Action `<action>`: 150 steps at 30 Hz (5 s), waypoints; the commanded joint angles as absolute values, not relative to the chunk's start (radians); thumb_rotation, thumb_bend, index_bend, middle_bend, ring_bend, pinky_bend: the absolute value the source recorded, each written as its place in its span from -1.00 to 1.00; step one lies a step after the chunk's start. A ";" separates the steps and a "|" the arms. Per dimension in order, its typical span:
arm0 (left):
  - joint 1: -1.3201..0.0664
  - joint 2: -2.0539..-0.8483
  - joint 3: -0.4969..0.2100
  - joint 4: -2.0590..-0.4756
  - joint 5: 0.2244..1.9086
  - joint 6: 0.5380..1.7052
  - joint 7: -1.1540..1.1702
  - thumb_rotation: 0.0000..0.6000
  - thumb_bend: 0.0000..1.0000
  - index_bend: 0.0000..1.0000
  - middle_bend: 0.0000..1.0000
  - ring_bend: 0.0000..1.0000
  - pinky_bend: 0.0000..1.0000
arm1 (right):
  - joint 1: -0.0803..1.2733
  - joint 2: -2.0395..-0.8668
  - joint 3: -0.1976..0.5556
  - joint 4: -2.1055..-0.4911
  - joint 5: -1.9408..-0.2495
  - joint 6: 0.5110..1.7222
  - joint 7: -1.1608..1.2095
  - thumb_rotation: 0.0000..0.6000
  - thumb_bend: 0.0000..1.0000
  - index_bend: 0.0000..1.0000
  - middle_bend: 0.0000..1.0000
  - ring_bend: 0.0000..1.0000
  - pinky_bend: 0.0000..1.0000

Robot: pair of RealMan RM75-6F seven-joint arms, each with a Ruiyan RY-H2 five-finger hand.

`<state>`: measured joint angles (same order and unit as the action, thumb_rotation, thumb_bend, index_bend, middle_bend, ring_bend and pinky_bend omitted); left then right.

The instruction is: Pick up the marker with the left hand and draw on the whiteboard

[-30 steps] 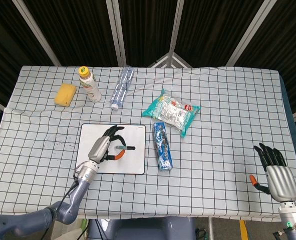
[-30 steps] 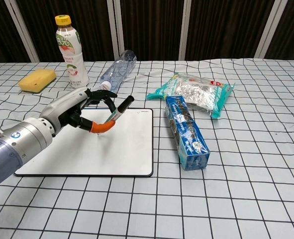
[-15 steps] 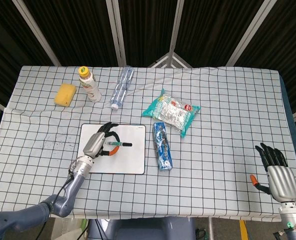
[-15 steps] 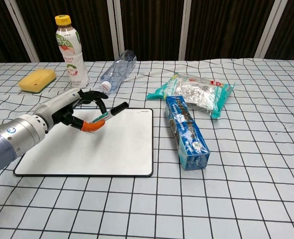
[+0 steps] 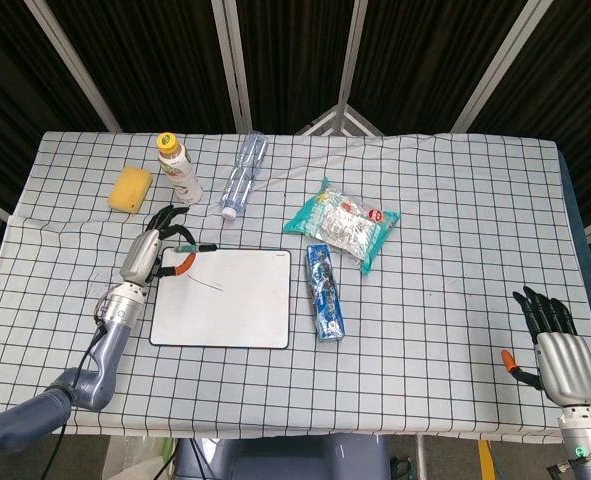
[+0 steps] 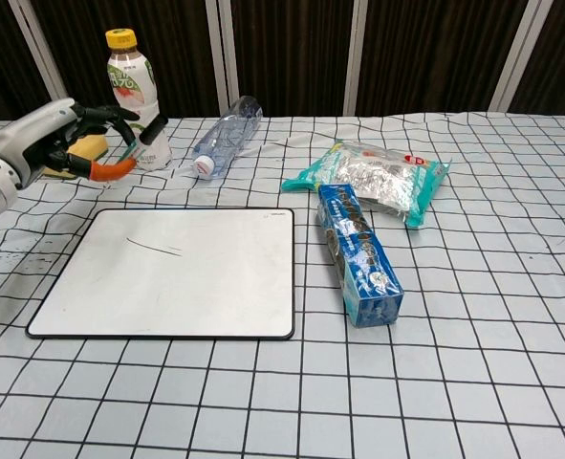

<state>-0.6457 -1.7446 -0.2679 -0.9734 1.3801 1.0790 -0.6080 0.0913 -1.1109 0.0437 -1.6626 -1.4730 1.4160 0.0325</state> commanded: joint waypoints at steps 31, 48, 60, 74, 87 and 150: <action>-0.592 -1.854 -0.193 -1.209 1.336 1.095 -0.534 1.00 0.15 0.36 -0.75 -1.00 -0.99 | 0.095 -1.105 0.044 -1.663 -1.475 1.406 0.048 1.00 -0.30 -1.00 -1.00 -1.00 -1.00; -0.577 -1.872 -0.188 -1.142 1.307 1.062 -0.507 1.00 0.15 0.36 -0.75 -1.00 -0.99 | 0.095 -1.104 0.044 -1.665 -1.475 1.406 0.047 1.00 -0.30 -1.00 -1.00 -1.00 -1.00; -0.498 -1.784 -0.144 -1.195 1.286 1.075 -0.477 1.00 0.15 0.36 -0.75 -1.00 -0.99 | 0.094 -1.108 0.044 -1.666 -1.476 1.409 0.037 1.00 -0.30 -1.00 -1.00 -1.00 -1.00; -0.473 -1.597 -0.214 -1.489 1.386 1.212 -0.513 1.00 0.14 0.36 -0.75 -1.00 -0.99 | 0.095 -1.108 0.044 -1.670 -1.473 1.404 0.036 1.00 -0.30 -1.00 -1.00 -1.00 -1.00; -0.505 -1.484 -0.197 -1.403 1.337 1.142 -0.099 1.00 0.12 0.34 -0.75 -1.00 -0.99 | 0.095 -1.104 0.044 -1.676 -1.464 1.398 0.039 1.00 -0.30 -1.00 -1.00 -1.00 -1.00; -0.135 -1.145 0.017 -1.622 1.514 1.558 0.159 1.00 -0.87 -1.00 -1.00 -1.00 -1.00 | 0.091 -1.103 0.041 -1.680 -1.469 1.402 0.019 1.00 -0.30 -1.00 -1.00 -1.00 -1.00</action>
